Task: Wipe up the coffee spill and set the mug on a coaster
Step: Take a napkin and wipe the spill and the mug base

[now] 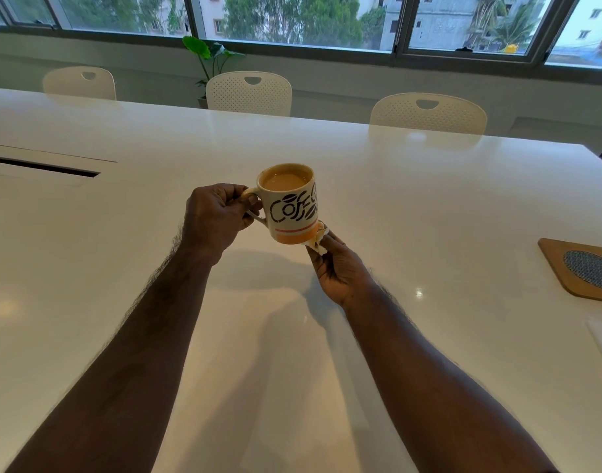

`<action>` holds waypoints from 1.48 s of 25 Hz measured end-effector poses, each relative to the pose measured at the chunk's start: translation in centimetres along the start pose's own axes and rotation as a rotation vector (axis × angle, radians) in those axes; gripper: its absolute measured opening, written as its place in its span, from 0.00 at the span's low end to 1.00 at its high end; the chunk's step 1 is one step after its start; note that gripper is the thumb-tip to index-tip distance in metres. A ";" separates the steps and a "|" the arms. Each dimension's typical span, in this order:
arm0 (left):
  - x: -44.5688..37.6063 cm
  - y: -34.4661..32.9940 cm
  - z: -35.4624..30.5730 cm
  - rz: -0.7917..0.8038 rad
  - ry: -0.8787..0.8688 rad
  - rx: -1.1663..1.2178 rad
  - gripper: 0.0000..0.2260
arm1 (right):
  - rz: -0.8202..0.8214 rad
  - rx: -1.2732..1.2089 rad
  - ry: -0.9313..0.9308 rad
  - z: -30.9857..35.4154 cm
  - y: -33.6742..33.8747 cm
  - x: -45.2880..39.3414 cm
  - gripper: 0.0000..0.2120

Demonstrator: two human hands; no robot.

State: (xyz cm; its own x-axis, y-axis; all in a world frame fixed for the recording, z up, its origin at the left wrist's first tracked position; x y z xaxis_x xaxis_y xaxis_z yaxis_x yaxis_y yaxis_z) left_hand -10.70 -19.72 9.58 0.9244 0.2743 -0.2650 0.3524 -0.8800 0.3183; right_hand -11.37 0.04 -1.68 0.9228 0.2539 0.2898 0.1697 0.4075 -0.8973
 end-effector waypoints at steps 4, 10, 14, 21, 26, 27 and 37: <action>0.2 -0.1 -0.3 0.000 -0.006 -0.001 0.05 | -0.012 0.030 0.020 -0.3 -0.5 -0.7 0.11; 0.7 -0.6 -0.8 0.024 -0.039 -0.020 0.04 | -0.044 0.120 0.022 -1.6 -1.2 -1.4 0.10; 0.8 -0.8 -1.1 0.019 -0.061 -0.042 0.05 | -0.058 0.070 0.000 -3.0 -1.6 -1.5 0.12; 0.6 0.0 -0.6 -0.016 -0.039 -0.051 0.06 | -0.039 0.083 -0.109 -4.8 -2.0 0.0 0.11; 0.5 0.3 0.2 -0.018 -0.021 -0.051 0.06 | -0.009 0.087 -0.169 -4.7 -0.6 1.6 0.09; 0.6 0.3 0.4 -0.018 -0.014 -0.044 0.06 | -0.002 0.084 -0.170 -4.3 -0.1 2.0 0.09; 0.7 -0.5 3.1 0.002 0.010 -0.026 0.02 | 0.029 0.070 0.050 5.1 4.0 5.4 0.20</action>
State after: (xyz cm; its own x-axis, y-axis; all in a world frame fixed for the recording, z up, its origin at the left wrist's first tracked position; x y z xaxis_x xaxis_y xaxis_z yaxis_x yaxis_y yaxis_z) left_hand -10.68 -20.30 6.39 0.9265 0.2760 -0.2556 0.3538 -0.8704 0.3425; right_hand -7.46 7.53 -2.02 0.9433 0.2231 0.2458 0.1198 0.4616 -0.8790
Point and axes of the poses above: each hand's wrist, its own x-axis away from the middle knuckle, its own y-axis out of the back of the hand, z = x × y, the point moved 8 cm from there along -x, towards the middle knuckle, and after that the axes turned 9 degrees about -x, right-handed, at the moved point
